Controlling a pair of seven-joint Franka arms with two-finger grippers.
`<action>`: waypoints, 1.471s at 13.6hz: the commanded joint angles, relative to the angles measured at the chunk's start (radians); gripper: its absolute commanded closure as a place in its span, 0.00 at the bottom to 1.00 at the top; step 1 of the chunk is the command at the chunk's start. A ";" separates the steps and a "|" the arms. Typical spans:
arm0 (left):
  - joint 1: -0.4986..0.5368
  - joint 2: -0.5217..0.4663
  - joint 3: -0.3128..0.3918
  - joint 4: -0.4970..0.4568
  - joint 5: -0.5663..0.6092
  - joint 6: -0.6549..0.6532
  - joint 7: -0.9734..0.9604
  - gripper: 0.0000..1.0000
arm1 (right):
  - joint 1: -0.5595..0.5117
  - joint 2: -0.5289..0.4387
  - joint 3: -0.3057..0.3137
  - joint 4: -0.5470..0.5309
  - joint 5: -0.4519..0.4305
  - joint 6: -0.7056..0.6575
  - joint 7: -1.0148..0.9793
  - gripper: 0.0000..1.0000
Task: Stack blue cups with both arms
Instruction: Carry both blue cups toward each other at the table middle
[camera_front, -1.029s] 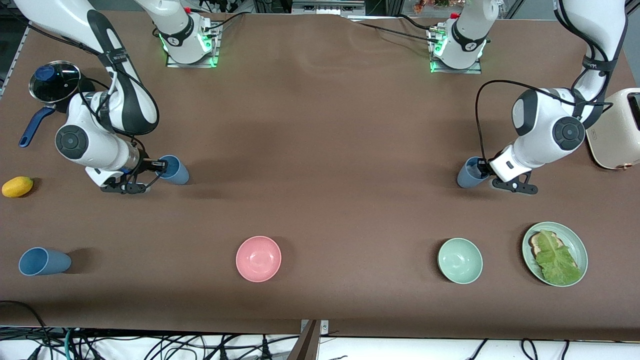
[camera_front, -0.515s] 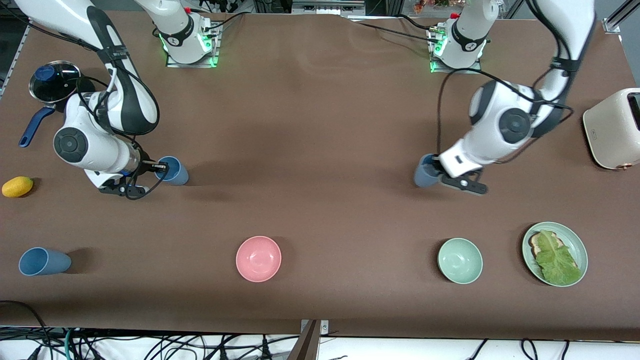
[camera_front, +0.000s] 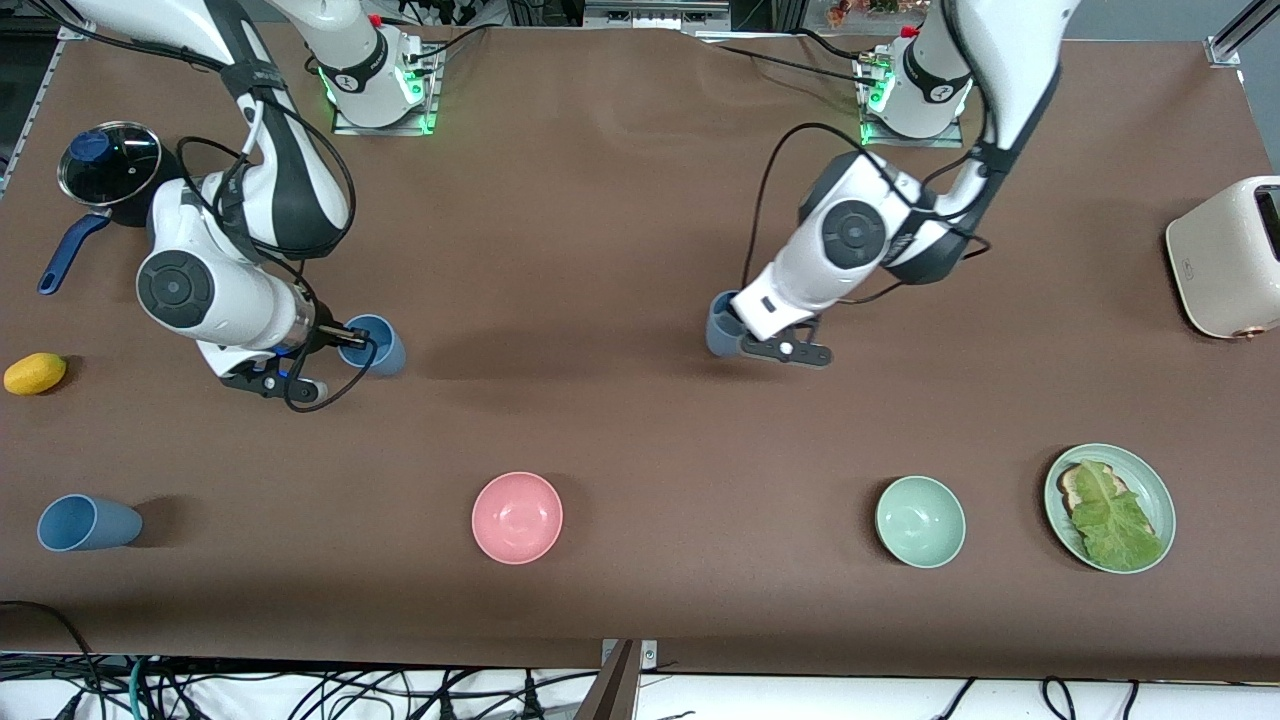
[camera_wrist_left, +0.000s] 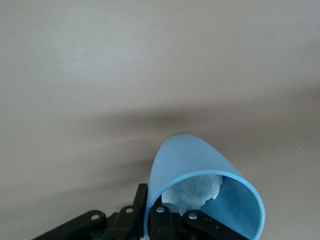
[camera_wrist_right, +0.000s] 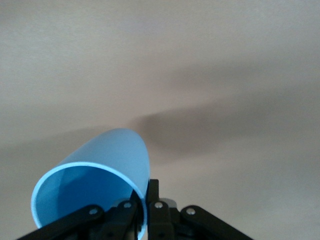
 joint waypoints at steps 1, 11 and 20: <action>-0.001 0.020 0.005 0.038 -0.005 -0.023 -0.004 0.53 | 0.028 0.003 -0.002 0.027 0.054 -0.025 0.068 1.00; 0.120 -0.127 0.010 0.325 0.005 -0.582 0.003 0.00 | 0.311 0.158 -0.002 0.360 0.133 -0.172 0.600 1.00; 0.243 -0.267 0.005 0.380 -0.012 -0.796 0.217 0.00 | 0.556 0.325 -0.004 0.645 0.235 -0.137 1.038 1.00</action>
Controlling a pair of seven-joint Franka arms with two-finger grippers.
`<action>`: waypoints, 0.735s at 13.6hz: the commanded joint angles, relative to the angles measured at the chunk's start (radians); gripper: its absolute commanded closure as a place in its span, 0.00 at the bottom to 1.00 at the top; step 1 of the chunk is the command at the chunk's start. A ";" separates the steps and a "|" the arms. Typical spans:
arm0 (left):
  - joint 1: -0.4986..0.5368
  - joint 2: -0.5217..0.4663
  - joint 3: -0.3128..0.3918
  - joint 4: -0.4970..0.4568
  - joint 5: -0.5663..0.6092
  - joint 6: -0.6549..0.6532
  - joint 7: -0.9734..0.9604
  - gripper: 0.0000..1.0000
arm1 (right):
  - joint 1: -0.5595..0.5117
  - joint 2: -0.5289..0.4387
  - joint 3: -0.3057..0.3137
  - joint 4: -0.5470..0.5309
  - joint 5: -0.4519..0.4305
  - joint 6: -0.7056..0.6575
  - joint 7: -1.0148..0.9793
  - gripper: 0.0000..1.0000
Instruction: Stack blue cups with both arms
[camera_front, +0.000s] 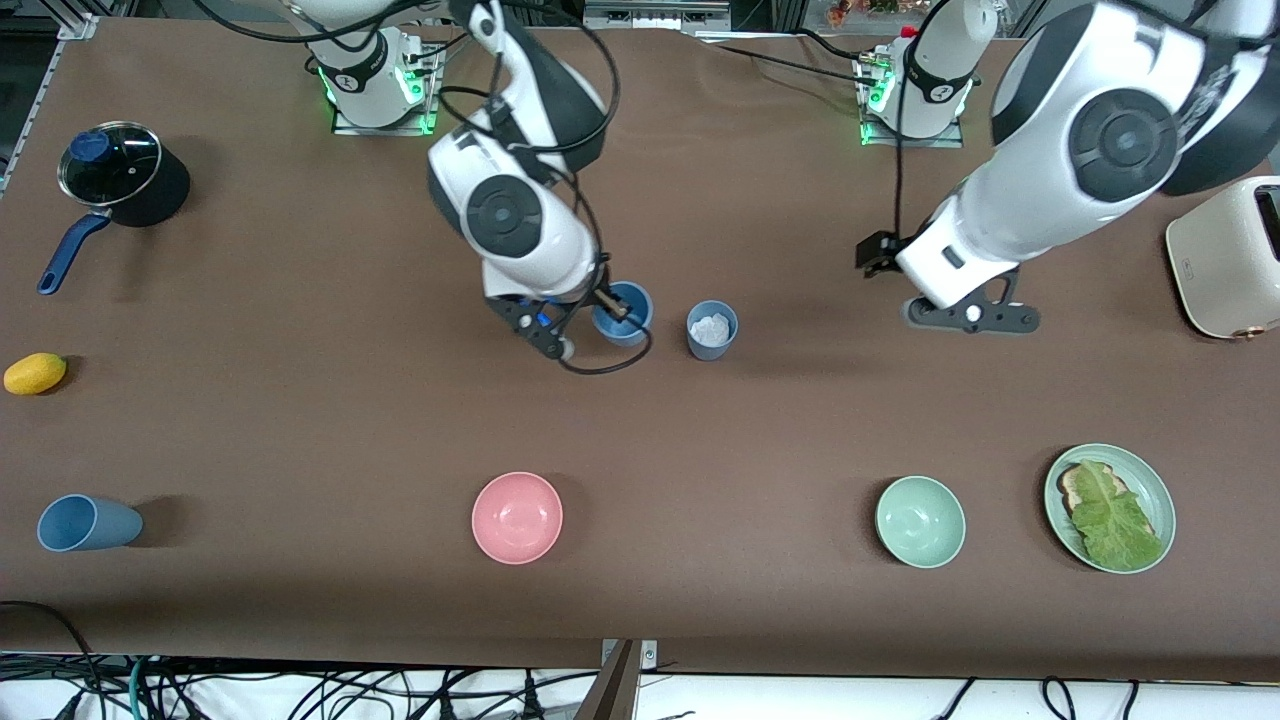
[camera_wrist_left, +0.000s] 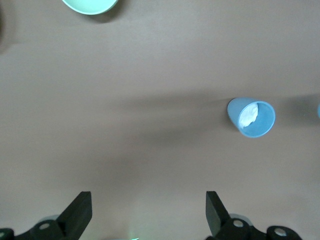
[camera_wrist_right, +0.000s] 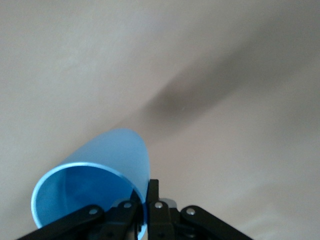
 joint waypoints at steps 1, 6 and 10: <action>0.016 -0.026 -0.008 0.015 -0.012 -0.027 0.052 0.00 | 0.057 0.064 -0.009 0.107 0.016 0.010 0.103 1.00; 0.074 -0.030 -0.003 0.021 -0.121 -0.019 0.077 0.00 | 0.113 0.093 -0.008 0.117 0.018 0.109 0.195 1.00; 0.133 -0.023 0.000 0.023 -0.121 -0.002 0.166 0.00 | 0.142 0.143 -0.008 0.154 0.022 0.180 0.235 1.00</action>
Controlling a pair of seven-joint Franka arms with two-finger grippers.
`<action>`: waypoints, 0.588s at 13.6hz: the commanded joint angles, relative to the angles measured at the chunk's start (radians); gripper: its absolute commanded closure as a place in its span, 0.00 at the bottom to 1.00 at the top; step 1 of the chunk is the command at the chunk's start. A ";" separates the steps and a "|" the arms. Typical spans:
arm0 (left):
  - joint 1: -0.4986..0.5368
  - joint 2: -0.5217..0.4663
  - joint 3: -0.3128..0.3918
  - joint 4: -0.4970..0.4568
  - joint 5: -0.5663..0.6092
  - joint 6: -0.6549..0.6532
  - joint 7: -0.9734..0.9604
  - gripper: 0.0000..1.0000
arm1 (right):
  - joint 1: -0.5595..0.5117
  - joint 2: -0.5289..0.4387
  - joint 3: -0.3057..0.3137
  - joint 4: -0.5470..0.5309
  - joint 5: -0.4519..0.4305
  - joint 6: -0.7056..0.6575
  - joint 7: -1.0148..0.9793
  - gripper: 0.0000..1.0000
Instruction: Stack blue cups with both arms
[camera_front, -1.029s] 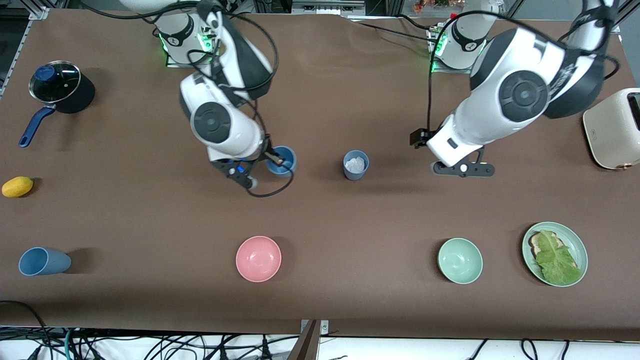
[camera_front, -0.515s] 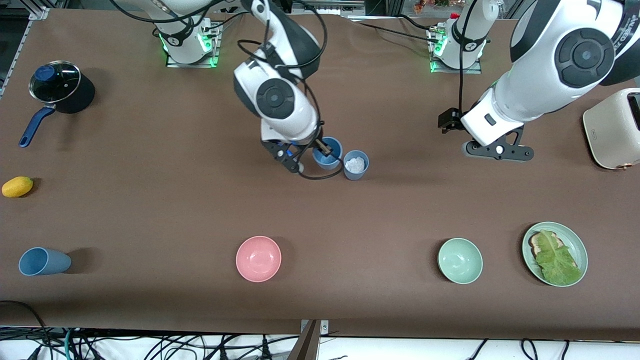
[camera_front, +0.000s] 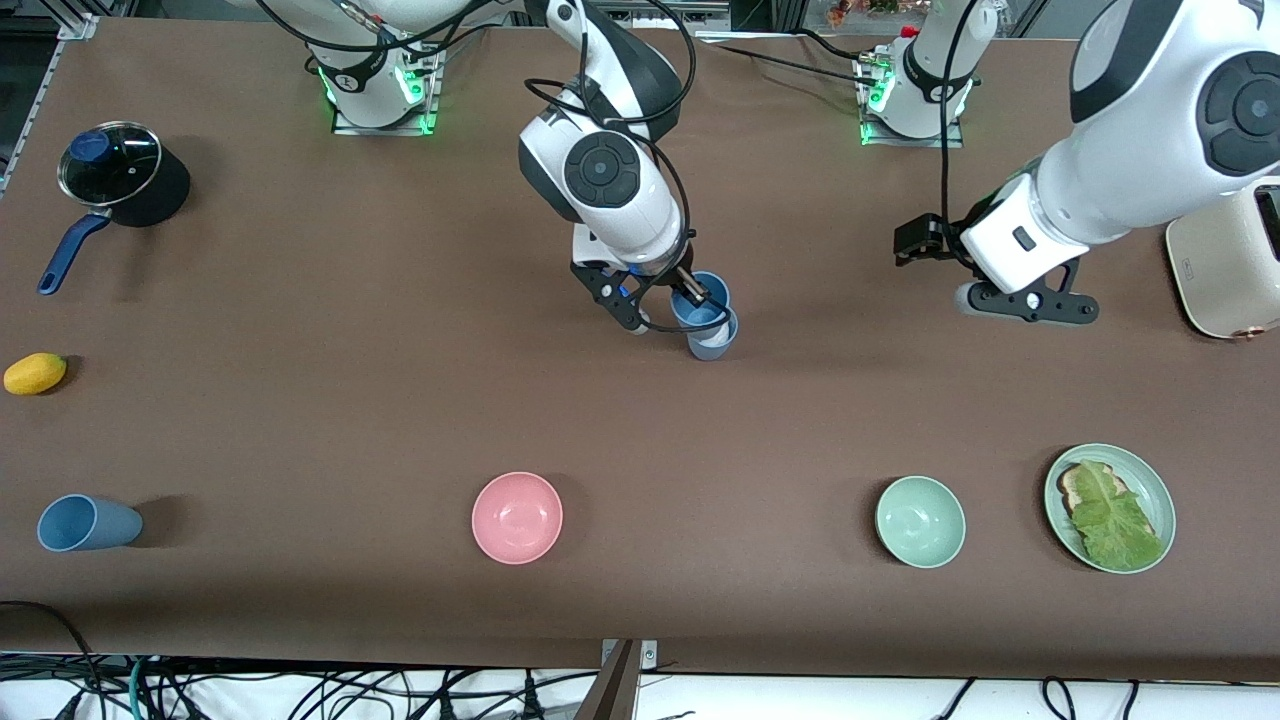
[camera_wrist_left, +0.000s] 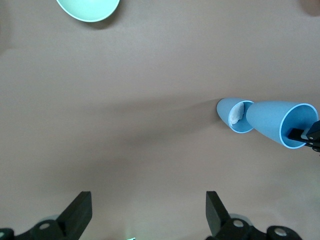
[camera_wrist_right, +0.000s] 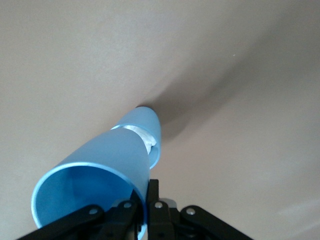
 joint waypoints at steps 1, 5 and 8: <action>0.079 0.004 -0.002 0.018 -0.036 -0.004 0.092 0.00 | 0.029 0.053 -0.009 0.072 0.017 0.008 0.040 1.00; 0.095 0.007 0.001 -0.001 -0.007 0.022 0.135 0.00 | 0.034 0.054 -0.009 0.064 0.018 -0.006 0.037 1.00; 0.102 0.010 -0.002 -0.002 0.065 0.068 0.134 0.00 | 0.034 0.068 -0.009 0.064 0.017 -0.006 0.037 1.00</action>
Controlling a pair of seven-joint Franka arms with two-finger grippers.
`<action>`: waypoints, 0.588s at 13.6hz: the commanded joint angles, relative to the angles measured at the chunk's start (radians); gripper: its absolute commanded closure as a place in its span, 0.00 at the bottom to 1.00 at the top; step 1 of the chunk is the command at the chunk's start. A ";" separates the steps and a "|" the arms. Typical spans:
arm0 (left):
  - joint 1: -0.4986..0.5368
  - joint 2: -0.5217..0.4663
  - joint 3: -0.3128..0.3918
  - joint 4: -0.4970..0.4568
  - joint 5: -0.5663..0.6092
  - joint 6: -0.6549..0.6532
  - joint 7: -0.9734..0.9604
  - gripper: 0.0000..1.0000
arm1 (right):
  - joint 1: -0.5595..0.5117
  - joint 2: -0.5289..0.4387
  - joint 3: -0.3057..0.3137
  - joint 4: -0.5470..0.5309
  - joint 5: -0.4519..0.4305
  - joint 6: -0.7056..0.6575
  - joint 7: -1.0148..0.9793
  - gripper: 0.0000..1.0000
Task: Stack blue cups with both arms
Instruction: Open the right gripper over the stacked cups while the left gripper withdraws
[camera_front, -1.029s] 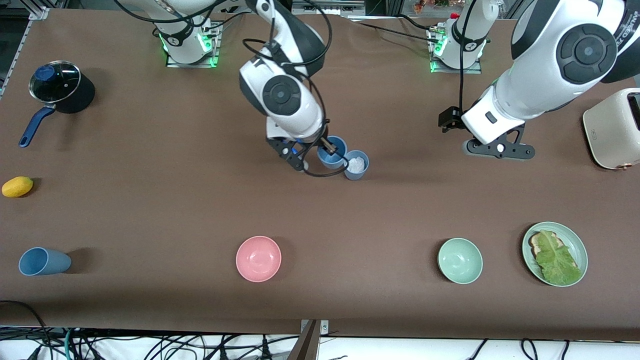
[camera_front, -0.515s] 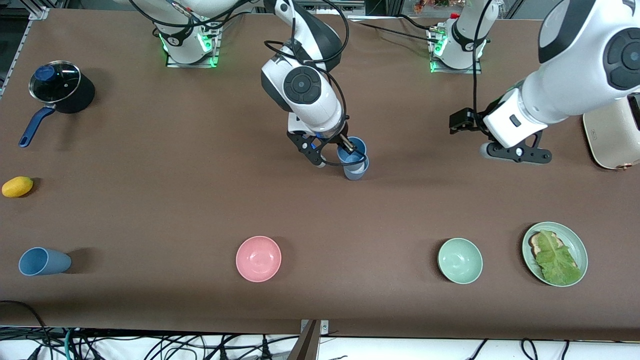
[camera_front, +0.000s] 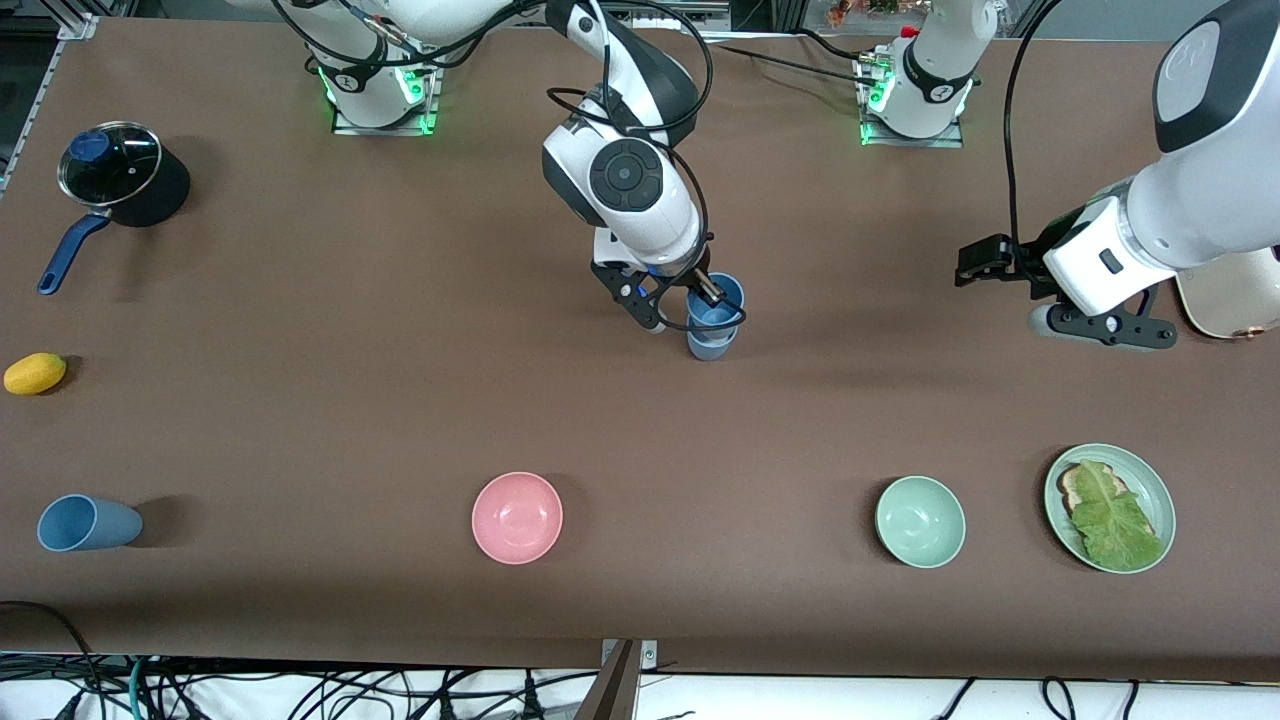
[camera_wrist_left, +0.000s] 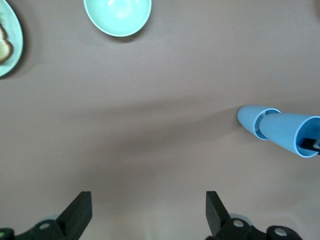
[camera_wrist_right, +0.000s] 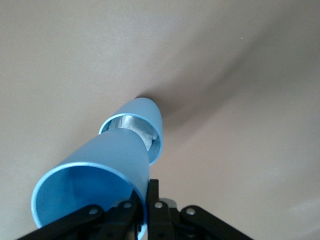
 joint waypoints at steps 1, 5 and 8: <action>0.009 0.001 -0.003 0.001 0.028 0.060 0.020 0.00 | 0.010 0.030 -0.008 0.042 0.015 -0.016 0.011 1.00; 0.010 0.001 0.004 0.001 0.118 0.100 0.019 0.00 | 0.013 0.042 -0.010 0.042 0.006 -0.016 0.010 1.00; 0.029 0.009 0.004 -0.002 0.119 0.115 0.024 0.00 | 0.013 0.044 -0.011 0.042 0.006 -0.016 0.017 0.33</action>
